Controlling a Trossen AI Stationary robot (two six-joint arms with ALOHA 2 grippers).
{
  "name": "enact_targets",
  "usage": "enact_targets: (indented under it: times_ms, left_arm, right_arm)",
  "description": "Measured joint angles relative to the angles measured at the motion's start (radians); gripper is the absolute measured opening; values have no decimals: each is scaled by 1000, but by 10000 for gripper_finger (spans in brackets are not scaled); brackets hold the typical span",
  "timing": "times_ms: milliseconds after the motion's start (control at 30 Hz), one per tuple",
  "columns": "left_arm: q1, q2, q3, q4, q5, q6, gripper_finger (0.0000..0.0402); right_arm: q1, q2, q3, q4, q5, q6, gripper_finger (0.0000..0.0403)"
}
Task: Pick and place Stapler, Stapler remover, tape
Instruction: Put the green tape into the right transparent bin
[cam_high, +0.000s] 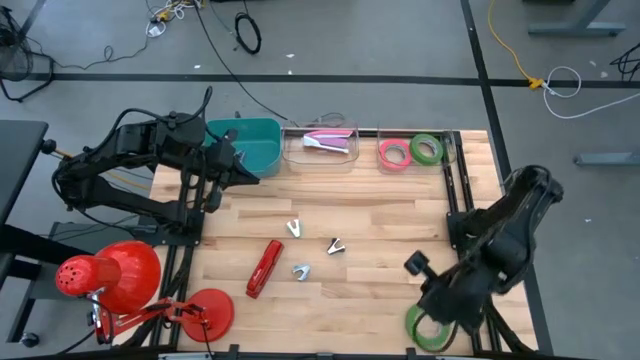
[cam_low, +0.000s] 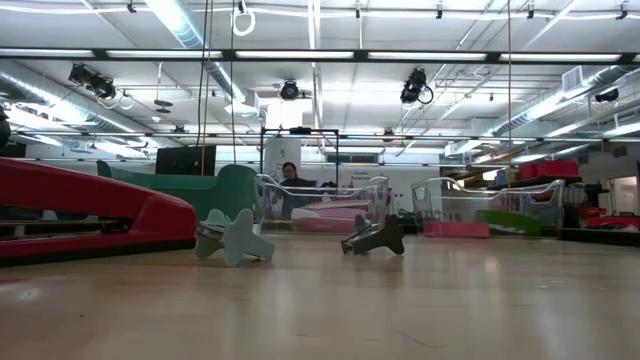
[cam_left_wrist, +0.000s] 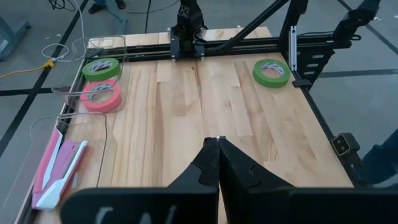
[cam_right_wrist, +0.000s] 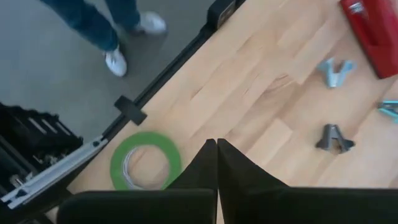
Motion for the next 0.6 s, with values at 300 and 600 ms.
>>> enact_targets:
  times_ms: [300,600]
  left_arm:
    - [0,0,0,0,3,9,0]
    - [0,0,0,-1,106,81,0]
  right_arm:
    - [57,176,0,4,-10,110,0]
    - [92,307,0,13,-90,278,1]
